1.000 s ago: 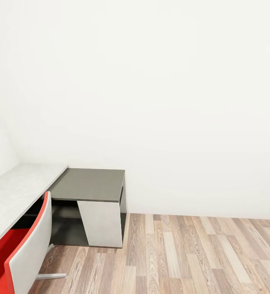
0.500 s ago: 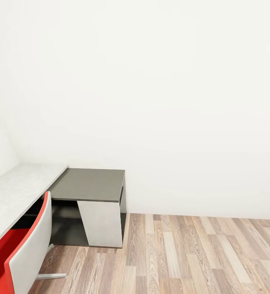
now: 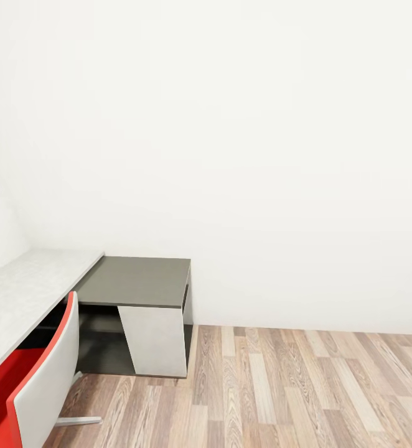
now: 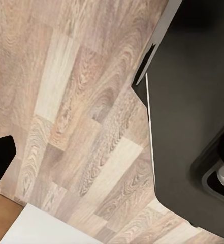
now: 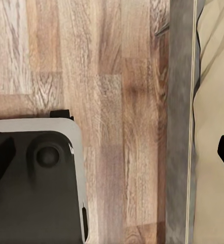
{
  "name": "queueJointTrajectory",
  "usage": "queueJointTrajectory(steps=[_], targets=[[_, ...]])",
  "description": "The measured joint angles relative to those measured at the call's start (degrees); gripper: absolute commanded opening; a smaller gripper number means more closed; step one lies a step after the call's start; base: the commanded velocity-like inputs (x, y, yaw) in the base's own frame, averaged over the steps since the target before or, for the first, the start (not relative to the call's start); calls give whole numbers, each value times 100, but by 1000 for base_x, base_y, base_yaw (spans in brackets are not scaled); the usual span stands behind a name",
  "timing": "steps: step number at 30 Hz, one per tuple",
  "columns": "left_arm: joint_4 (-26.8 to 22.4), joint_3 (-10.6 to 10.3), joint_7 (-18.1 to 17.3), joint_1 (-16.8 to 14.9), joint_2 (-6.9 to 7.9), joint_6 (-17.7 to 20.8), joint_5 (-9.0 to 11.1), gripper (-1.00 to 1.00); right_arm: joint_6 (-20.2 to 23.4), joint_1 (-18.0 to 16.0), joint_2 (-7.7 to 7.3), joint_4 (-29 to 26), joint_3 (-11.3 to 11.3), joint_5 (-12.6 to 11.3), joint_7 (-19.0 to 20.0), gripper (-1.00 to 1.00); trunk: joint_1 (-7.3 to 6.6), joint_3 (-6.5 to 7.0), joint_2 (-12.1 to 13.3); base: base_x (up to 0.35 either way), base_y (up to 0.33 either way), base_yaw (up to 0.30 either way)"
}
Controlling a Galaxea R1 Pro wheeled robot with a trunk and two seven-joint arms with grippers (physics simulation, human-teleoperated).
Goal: Put all the toys in the child's room - the three board games (two on the bed and one on the table), the two jigsaw puzzles on the table, and the tennis ball on the table - inside the toy box on the table in the child's room.
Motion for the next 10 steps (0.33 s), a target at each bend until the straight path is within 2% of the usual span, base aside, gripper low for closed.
queueJointTrajectory(steps=[10], targets=[[-1,-3,0,0,4,-2,-14,100,2,1,0,0,8,-1,-2,100,0,0,0,0,0,0]])
